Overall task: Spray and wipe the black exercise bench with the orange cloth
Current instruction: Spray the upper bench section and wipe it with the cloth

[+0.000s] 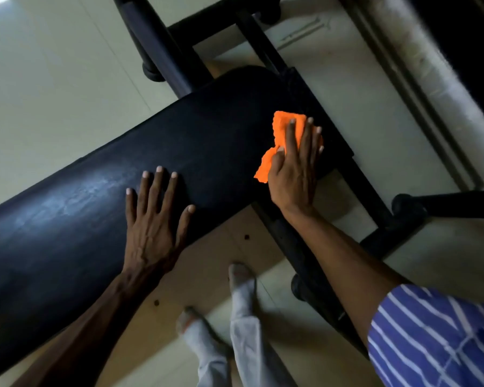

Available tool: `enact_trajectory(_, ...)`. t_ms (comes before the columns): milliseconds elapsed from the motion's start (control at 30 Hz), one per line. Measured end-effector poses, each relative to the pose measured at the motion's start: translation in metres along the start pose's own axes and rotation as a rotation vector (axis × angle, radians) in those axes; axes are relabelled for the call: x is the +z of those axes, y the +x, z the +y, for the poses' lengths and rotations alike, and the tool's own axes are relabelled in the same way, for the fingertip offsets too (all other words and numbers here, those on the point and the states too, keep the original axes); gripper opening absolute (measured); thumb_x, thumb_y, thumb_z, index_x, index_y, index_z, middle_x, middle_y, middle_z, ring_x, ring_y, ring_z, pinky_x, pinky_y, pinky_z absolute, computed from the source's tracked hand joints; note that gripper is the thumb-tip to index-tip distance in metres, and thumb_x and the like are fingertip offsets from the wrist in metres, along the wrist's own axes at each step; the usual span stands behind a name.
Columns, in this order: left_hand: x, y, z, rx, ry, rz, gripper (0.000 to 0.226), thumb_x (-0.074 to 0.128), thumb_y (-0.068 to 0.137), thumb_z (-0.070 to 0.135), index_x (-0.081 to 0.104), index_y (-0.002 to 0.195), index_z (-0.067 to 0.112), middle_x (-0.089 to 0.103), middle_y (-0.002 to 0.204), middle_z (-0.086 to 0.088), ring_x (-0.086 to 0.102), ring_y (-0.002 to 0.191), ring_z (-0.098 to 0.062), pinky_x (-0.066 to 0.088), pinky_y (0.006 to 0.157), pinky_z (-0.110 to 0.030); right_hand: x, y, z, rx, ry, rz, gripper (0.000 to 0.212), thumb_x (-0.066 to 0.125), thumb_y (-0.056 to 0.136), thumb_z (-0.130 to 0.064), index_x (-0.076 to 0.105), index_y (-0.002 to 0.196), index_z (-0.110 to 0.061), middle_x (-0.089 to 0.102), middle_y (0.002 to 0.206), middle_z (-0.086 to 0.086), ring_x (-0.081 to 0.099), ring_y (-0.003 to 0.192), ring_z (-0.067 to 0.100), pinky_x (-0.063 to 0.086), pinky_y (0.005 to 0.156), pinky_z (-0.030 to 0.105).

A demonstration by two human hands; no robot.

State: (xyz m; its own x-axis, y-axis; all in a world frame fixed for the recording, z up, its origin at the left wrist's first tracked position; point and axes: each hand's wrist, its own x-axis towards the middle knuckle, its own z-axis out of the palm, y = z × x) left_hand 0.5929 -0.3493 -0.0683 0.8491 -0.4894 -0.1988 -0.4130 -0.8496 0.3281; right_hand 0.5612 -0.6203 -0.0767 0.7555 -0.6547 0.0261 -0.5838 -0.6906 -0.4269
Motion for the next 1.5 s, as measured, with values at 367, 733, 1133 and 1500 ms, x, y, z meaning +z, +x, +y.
enact_trajectory(367, -0.003, -0.052, -0.047, -0.152, 0.006, 0.037, 0.067, 0.028, 0.107, 0.050, 0.016, 0.166, 0.021, 0.004, 0.175, -0.007, -0.006, 0.162, -0.024, 0.003, 0.132, -0.050, 0.039, -0.076, -0.048, -0.322, -0.110, -0.037, 0.060, 0.038, 0.108, -0.029, 0.027, 0.168, -0.023, 0.015, 0.178, 0.013, 0.007, 0.166, 0.035, 0.005, 0.133, 0.060)
enact_trajectory(733, -0.016, -0.143, -0.150, -0.291, -0.009, 0.105, 0.067, 0.026, 0.107, 0.052, 0.016, 0.166, 0.022, 0.005, 0.175, -0.007, -0.003, 0.163, -0.025, 0.006, 0.132, -0.053, 0.090, -0.203, -0.141, -0.540, -0.091, -0.185, 0.063, 0.040, 0.109, -0.026, 0.021, 0.169, -0.023, 0.012, 0.179, 0.011, 0.006, 0.166, 0.034, 0.009, 0.132, 0.061)
enact_trajectory(1133, -0.025, -0.254, -0.251, -0.363, -0.078, 0.200, 0.064, 0.032, 0.106, 0.049, 0.028, 0.163, 0.021, 0.016, 0.174, -0.007, 0.008, 0.162, -0.026, 0.011, 0.131, -0.052, 0.127, -0.321, -0.243, -0.746, -0.067, -0.306, 0.069, 0.046, 0.104, -0.023, 0.023, 0.169, -0.022, 0.013, 0.178, 0.012, 0.006, 0.166, 0.033, 0.006, 0.134, 0.058)
enact_trajectory(1500, -0.040, -0.244, -0.237, -0.364, -0.231, 0.228, 0.066, 0.043, 0.105, 0.045, 0.034, 0.160, 0.010, 0.025, 0.171, -0.011, 0.010, 0.162, -0.028, 0.016, 0.130, -0.053, 0.083, -0.282, -0.241, -0.777, 0.175, -0.590, 0.060, 0.048, 0.109, -0.025, 0.032, 0.165, -0.009, 0.023, 0.175, 0.015, 0.013, 0.166, 0.030, 0.016, 0.135, 0.048)
